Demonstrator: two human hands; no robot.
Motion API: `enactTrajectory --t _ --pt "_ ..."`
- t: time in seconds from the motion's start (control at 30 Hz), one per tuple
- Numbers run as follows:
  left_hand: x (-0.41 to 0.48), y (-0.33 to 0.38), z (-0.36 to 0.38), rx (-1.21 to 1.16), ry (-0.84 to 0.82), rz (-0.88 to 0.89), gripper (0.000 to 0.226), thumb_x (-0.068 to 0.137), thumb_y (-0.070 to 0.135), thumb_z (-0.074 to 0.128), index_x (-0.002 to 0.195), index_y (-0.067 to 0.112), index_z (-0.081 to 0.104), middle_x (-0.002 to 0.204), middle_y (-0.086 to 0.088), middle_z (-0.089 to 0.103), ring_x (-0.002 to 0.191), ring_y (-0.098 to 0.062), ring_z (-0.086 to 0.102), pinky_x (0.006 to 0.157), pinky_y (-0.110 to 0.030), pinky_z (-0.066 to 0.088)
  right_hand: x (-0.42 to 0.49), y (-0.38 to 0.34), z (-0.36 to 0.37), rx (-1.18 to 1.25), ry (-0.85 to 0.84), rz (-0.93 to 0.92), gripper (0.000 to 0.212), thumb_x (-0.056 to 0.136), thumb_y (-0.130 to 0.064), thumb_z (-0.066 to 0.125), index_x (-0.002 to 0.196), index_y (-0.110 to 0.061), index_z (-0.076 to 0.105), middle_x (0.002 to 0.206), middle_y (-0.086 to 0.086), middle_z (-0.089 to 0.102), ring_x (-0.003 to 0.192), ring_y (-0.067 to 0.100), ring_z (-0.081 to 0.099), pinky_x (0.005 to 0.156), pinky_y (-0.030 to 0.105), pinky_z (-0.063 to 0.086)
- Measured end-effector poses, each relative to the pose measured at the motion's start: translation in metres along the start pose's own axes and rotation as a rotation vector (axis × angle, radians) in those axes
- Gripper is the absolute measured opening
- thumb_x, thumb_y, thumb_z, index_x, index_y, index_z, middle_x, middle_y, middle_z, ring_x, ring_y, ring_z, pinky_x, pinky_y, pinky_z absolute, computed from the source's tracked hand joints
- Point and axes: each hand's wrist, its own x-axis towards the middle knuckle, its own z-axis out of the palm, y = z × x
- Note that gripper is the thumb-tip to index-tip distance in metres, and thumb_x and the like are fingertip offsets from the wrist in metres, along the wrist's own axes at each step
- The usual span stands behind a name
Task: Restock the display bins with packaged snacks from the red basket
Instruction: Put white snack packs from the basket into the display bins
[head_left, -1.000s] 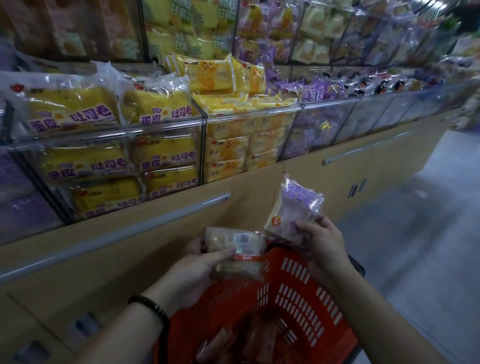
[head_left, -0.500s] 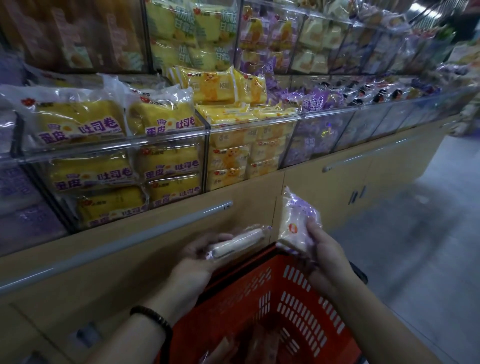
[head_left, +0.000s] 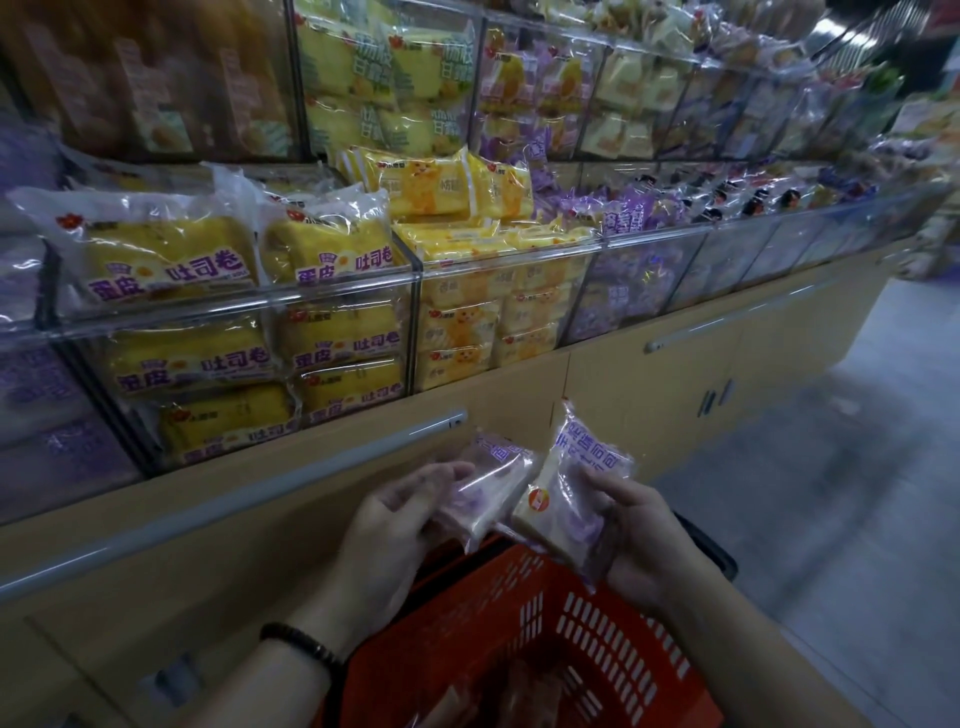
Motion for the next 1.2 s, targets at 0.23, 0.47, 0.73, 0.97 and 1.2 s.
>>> enactTrajectory --t 0.23,0.47,0.73,0.97,1.2 --pt "0.011 -0.014 -0.005 0.028 0.11 0.048 0.086 0.07 -0.014 0.079 0.145 0.021 0.057 0.079 -0.025 0.062 0.084 -0.043 0.07 0.073 -0.042 0.064 -0.001 0.009 0.007 -0.066 -0.039 0.006 0.03 0.086 -0.022 0.07 0.109 -0.002 0.07 0.109 0.02 0.072 0.09 0.037 0.073 0.088 0.051 0.059" --pt "0.013 -0.022 0.0 -0.174 0.16 -0.152 0.05 0.085 0.004 0.073 0.134 0.015 0.067 0.111 -0.022 0.074 0.094 -0.038 0.072 0.077 -0.046 0.062 0.004 0.021 0.02 -0.009 0.027 -0.115 0.049 0.086 -0.015 0.078 0.122 0.011 0.06 0.123 0.033 0.067 0.1 0.041 0.07 0.094 0.058 0.058" --pt "0.002 -0.01 0.006 -0.111 0.012 -0.009 0.072 0.087 0.009 0.084 0.151 0.015 0.051 0.129 -0.025 0.07 0.114 -0.048 0.068 0.087 -0.055 0.06 -0.014 0.045 0.06 -0.009 0.093 -0.257 0.034 0.074 -0.018 0.089 0.096 -0.004 0.068 0.092 0.019 0.077 0.08 0.033 0.075 0.082 0.052 0.061" --pt "-0.034 0.027 0.0 0.041 0.199 0.203 0.074 0.073 -0.003 0.085 0.137 0.025 0.059 0.126 -0.009 0.075 0.109 -0.041 0.074 0.075 -0.048 0.063 -0.038 0.026 0.083 -0.882 0.109 -0.878 0.062 0.072 -0.037 0.094 0.124 -0.041 0.061 0.119 -0.013 0.064 0.105 0.002 0.066 0.083 0.031 0.061" --pt "-0.11 0.111 -0.038 0.462 0.239 0.516 0.073 0.064 0.001 0.093 0.127 0.022 0.064 0.122 0.006 0.075 0.107 -0.012 0.073 0.088 -0.028 0.058 -0.084 0.031 0.137 -1.17 -0.257 -1.104 0.104 0.07 -0.041 0.094 0.157 -0.045 0.036 0.126 -0.02 0.062 0.104 0.007 0.067 0.081 0.023 0.057"
